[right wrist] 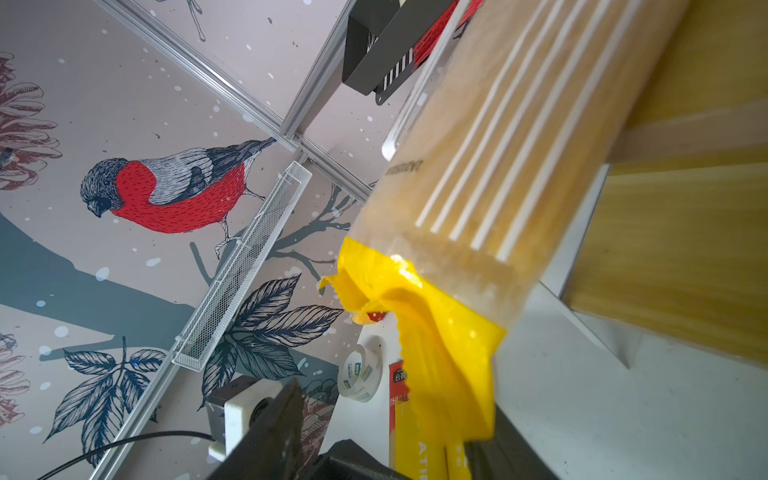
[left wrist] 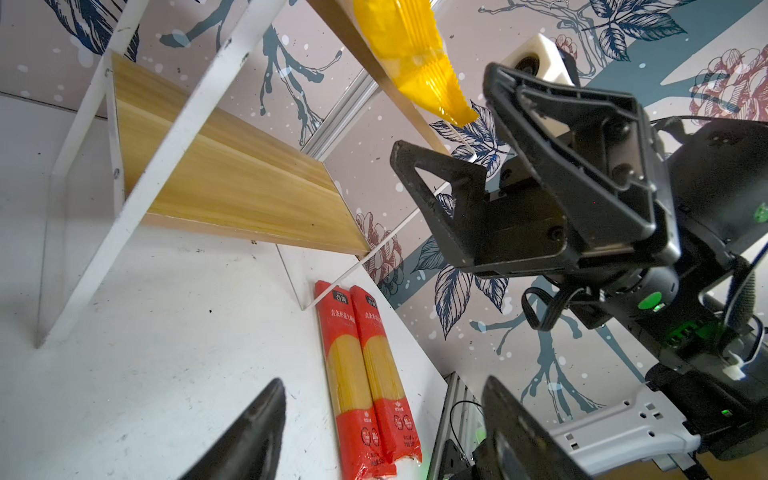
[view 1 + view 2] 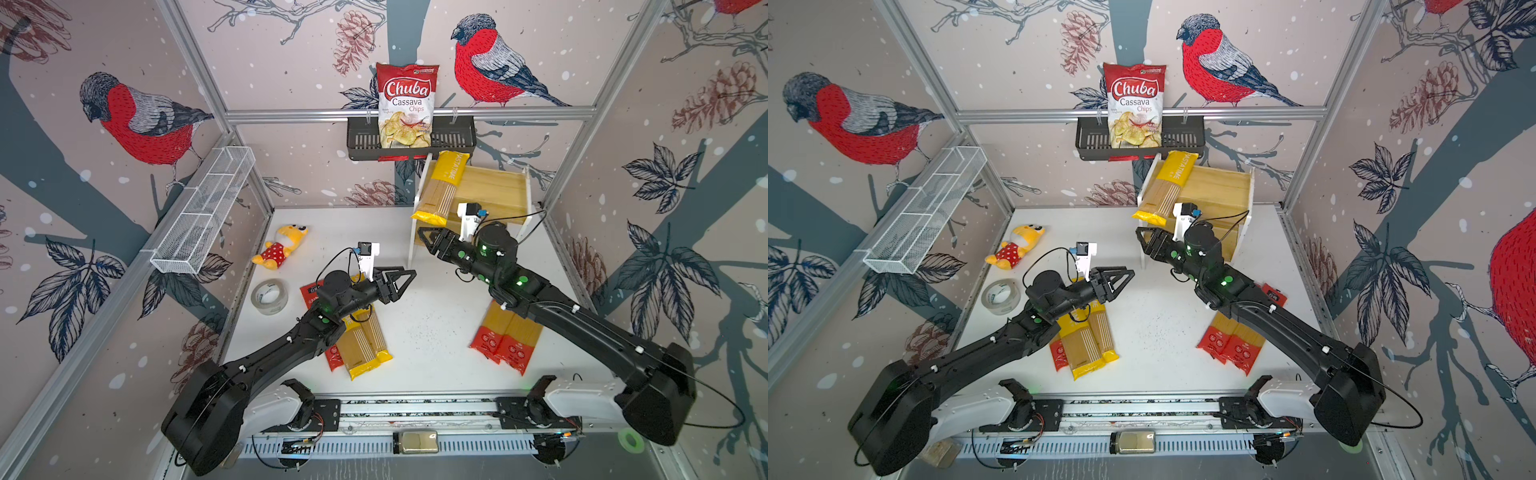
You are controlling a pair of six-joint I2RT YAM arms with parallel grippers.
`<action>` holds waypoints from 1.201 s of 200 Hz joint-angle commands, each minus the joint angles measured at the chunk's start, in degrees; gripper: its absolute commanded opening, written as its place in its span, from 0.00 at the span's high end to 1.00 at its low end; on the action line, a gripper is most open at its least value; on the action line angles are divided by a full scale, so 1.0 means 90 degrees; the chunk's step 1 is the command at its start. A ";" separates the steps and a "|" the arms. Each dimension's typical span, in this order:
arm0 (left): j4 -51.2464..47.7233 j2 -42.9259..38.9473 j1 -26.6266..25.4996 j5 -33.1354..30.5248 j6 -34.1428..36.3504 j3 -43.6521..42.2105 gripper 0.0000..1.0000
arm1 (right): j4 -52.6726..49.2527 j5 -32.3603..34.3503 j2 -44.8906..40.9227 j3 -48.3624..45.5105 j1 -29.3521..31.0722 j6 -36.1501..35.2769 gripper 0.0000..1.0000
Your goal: Place and organize the pasta boxes and bags onto the shelf
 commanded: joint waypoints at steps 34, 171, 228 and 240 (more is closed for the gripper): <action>-0.0407 -0.0497 0.0024 -0.0242 0.0077 -0.0296 0.27 | 0.0076 0.1162 -0.0433 -0.0495 0.0782 -0.0469 0.38; -0.5366 -0.2332 0.0904 -0.3444 -0.0071 -0.0880 0.26 | 0.0011 0.0897 0.2126 -0.0546 0.2637 -0.0817 0.40; -0.6312 -0.2563 0.0924 -0.4400 -0.0594 -0.0911 0.24 | -0.0159 -0.0502 0.3940 0.0549 0.2629 -0.1311 0.41; -0.6332 -0.2634 0.0926 -0.4501 -0.0731 -0.1046 0.24 | -0.0101 -0.0763 0.4171 0.0720 0.2554 -0.1319 0.41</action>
